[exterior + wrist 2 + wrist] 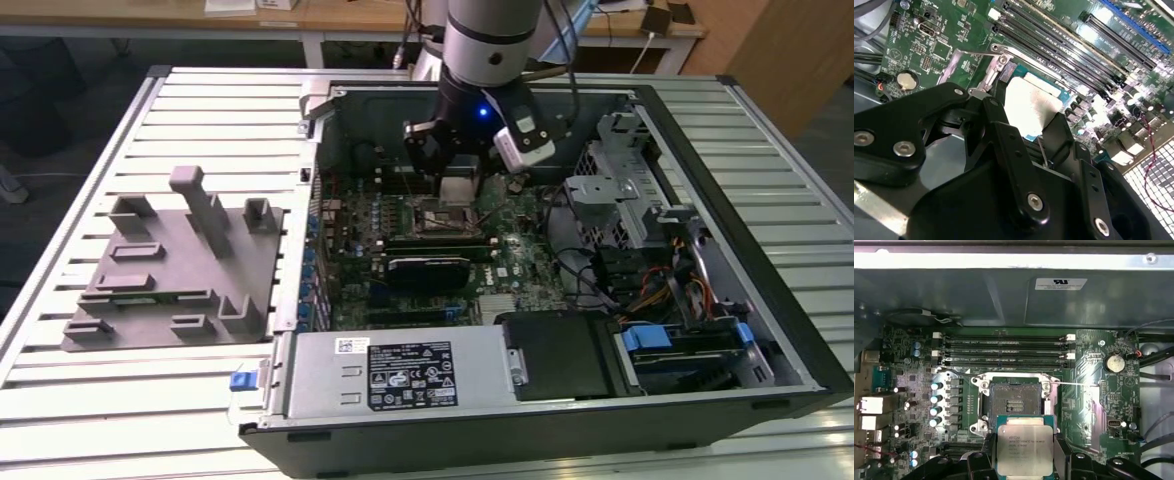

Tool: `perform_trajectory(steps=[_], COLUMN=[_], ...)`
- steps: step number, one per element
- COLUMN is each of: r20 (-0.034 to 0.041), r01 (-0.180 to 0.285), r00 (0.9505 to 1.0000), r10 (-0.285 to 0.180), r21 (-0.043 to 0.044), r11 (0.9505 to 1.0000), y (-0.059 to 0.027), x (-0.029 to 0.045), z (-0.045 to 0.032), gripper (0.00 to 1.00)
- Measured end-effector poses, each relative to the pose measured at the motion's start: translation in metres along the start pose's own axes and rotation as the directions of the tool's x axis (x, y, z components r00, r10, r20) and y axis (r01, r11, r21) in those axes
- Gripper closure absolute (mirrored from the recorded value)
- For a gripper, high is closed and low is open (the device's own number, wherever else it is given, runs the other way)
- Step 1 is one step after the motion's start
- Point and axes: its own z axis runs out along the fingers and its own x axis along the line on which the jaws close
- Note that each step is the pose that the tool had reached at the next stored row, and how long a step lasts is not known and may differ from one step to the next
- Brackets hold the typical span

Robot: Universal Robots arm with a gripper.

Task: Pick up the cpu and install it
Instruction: 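Pick up the cpu and move it towards the insertion slot, then place the cpu into insertion slot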

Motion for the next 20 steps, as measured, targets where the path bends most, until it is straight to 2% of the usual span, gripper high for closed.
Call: perform_trajectory(steps=[4, 10, 20], r20=[0.0002, 0.0006, 0.0006], r01=[0.0, 0.0, 0.0], r00=[1.0, 1.0, 1.0], r10=[0.0, 0.0, 0.0], r21=[-0.0001, -0.0001, -0.0001], r11=[1.0, 1.0, 1.0], y=[0.0024, 0.0083, 0.0116], x=[0.001, 0.0068, 0.0068], z=[0.0034, 0.0054, 0.0064], gripper=[0.46, 0.46, 0.46])
